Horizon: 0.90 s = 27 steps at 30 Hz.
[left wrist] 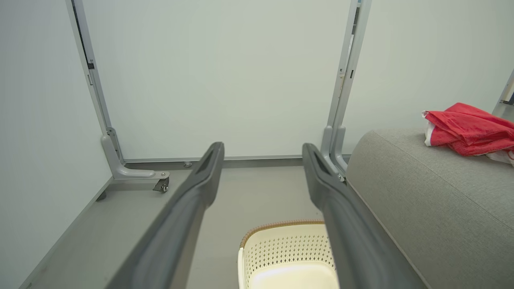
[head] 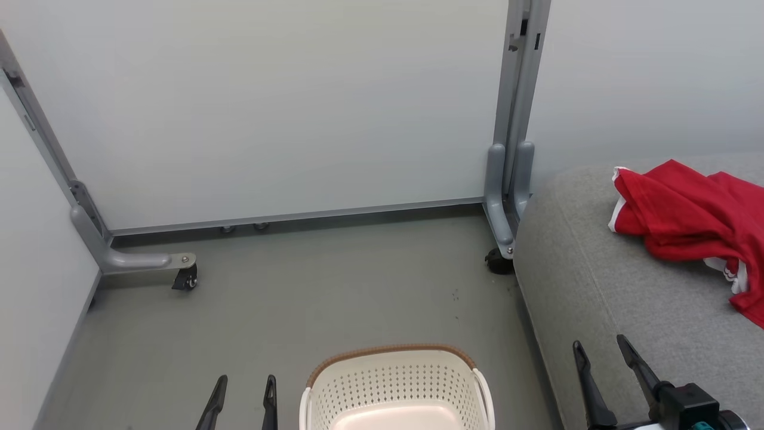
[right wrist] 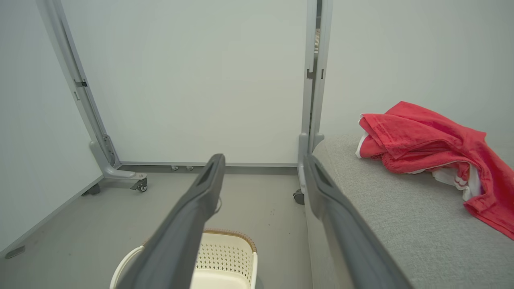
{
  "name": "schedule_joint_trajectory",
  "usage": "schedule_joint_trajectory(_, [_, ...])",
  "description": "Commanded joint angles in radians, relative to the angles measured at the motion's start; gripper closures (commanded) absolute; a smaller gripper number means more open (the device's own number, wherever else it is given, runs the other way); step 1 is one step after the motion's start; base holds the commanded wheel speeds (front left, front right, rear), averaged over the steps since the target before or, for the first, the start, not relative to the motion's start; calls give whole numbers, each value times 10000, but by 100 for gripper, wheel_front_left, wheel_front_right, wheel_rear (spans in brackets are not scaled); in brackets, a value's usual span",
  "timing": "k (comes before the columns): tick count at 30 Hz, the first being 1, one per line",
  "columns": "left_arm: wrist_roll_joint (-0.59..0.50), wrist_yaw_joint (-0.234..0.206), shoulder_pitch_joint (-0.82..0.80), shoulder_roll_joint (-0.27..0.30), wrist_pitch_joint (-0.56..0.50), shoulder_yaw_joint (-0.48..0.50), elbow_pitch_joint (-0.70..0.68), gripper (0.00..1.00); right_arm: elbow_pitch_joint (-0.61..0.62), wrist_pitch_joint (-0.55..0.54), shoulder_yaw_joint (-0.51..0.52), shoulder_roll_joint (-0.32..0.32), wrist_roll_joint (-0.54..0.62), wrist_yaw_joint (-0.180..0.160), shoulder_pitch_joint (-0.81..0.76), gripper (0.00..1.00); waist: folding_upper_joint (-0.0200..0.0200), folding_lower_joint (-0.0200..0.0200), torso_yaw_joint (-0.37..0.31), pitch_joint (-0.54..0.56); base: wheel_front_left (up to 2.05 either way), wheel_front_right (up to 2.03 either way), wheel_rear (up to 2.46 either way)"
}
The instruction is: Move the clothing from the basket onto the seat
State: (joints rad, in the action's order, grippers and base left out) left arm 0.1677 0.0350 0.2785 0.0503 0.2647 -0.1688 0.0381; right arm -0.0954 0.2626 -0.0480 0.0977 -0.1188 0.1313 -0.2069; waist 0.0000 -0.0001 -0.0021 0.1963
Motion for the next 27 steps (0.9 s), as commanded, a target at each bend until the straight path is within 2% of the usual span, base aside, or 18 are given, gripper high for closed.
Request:
schedule_joint_trajectory(1, [-7, -43, 129, 8, -9, -14, 38, 0, -25, 32, -34, -38, 67, -11, -126, 0, 0, 1, -42, 137, 0, 0, 0])
schedule_joint_trajectory(17, [-252, -18, -260, 7, -8, -86, 223, 0, -61, 32, -183, -46, 109, -11, -216, 0, 0, 1, 32, 288, 0, 0, 0])
schedule_joint_trajectory(18, [-162, 2, -131, -2, 0, -99, 241, 100, -49, 0, -187, -45, 70, 0, -128, 100, 0, 1, 25, 281, 0, 0, 0])
schedule_joint_trajectory(22, [-74, 5, 15, -2, -16, -120, 546, 100, -374, -49, -209, -118, -45, 2, -165, 100, 0, 1, 32, 284, 0, 0, 0])
schedule_joint_trajectory(27, [967, 52, -233, 36, -226, 32, 599, 100, -467, -326, -61, -141, -1057, 1, 95, 100, 0, 1, 30, 191, 0, 0, 0])
